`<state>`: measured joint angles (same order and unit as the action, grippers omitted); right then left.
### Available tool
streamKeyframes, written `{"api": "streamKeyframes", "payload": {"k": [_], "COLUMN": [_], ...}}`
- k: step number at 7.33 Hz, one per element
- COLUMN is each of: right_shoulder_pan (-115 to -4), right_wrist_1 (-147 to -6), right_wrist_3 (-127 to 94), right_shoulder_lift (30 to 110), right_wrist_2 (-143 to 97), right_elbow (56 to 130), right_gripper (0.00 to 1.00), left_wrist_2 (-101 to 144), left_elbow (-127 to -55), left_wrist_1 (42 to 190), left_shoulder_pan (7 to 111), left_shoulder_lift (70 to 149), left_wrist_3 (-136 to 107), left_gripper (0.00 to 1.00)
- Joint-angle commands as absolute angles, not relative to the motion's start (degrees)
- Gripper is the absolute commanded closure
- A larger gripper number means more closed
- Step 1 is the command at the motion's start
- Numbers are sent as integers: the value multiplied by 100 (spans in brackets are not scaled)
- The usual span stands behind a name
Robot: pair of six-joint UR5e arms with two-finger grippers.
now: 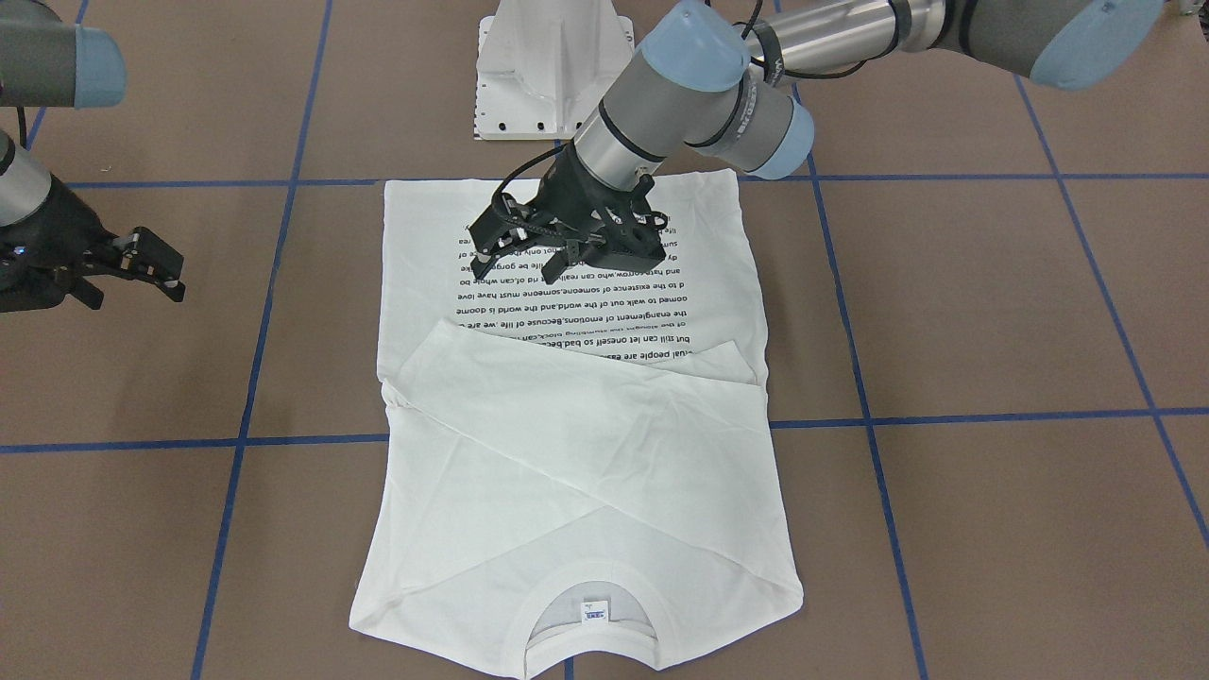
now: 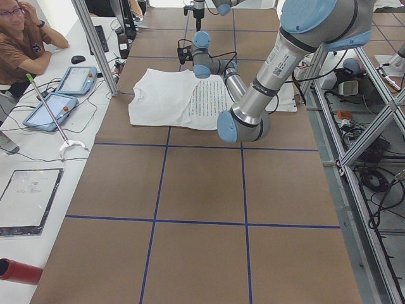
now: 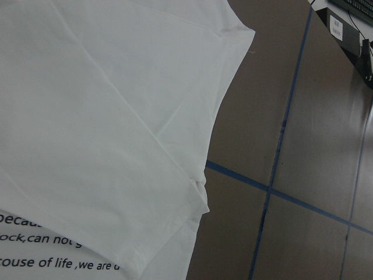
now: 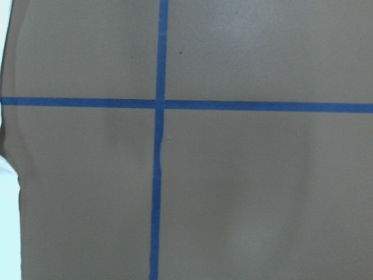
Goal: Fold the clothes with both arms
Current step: 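Move the left gripper to the shirt's middle while the right gripper reaches the hem corner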
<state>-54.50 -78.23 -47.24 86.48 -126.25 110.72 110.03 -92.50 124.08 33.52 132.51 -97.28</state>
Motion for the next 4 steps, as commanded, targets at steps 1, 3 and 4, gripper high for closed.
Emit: {"api": "streamKeyframes", "payload": {"k": [1, 3, 4], "right_shoulder_pan": [-4531, -3616, -3055], "right_wrist_1": [-7699, -7691, -7690], "right_wrist_3": [-5498, -6419, -6999], "right_shoulder_lift": [8675, 8666, 8640], "right_wrist_2": [-12307, -11920, -11379], "right_elbow": [11415, 11654, 11724], "right_gripper": [0, 0, 0], "left_wrist_2": [10995, 10978, 10951], "left_elbow": [-10244, -11008, -11335], "left_wrist_1": [11569, 10823, 10619], "left_shoulder_pan": [3401, 3401, 3401], "left_shoulder_lift": [12554, 12123, 11877], "left_wrist_3": [-9012, -8677, -8588], "left_gripper": [1, 1, 1]}}
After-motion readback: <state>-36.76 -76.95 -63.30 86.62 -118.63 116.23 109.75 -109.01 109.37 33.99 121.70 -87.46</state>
